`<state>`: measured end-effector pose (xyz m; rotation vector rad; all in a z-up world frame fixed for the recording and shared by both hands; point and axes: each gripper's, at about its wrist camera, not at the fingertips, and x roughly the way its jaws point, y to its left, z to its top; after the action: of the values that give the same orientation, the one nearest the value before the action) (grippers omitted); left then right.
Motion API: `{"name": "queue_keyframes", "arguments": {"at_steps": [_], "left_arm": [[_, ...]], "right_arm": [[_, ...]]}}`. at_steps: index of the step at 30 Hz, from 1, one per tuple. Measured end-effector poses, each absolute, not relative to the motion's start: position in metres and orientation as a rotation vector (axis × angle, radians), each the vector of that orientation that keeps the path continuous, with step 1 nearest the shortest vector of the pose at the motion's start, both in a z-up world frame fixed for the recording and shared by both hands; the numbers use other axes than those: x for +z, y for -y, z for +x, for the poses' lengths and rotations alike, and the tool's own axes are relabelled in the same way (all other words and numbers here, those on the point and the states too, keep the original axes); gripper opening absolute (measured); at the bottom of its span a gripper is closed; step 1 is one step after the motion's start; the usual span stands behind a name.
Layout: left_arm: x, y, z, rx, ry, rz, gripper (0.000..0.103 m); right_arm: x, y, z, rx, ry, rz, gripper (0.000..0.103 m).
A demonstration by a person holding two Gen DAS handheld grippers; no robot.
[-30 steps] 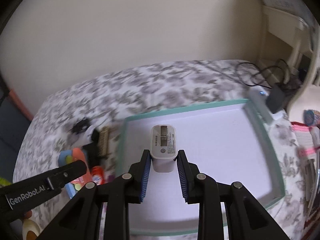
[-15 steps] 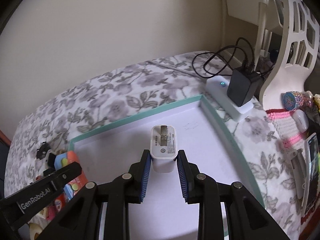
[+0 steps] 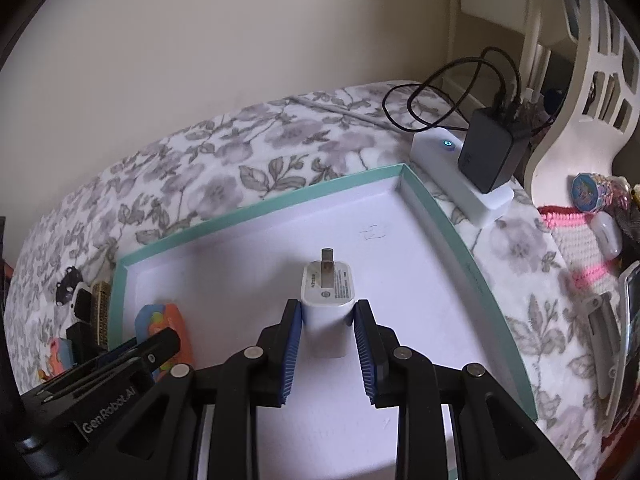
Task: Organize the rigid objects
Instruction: 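Carry the white plug and blue-orange toy over the tray with both tools, then open both tools to release the plug and toy inside the tray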
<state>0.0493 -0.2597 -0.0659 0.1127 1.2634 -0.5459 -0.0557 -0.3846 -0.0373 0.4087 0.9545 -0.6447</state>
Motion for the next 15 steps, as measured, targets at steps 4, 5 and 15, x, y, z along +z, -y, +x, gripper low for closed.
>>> {"name": "queue_keyframes", "arguments": {"at_steps": [4,5,15], "left_arm": [[-0.066,0.258,0.049,-0.538,-1.261,0.120,0.044],[-0.066,0.258,0.049,-0.537,-1.261,0.117,0.048],[-0.052,0.247,0.052,-0.516,-1.238,0.080,0.064]], "right_arm": [[-0.036,0.385,-0.056,-0.642,-0.955,0.417,0.029],[-0.035,0.386,-0.057,-0.641,-0.953,0.422,0.029],[-0.016,0.376,-0.054,-0.636,-0.920,0.356,0.029]]}}
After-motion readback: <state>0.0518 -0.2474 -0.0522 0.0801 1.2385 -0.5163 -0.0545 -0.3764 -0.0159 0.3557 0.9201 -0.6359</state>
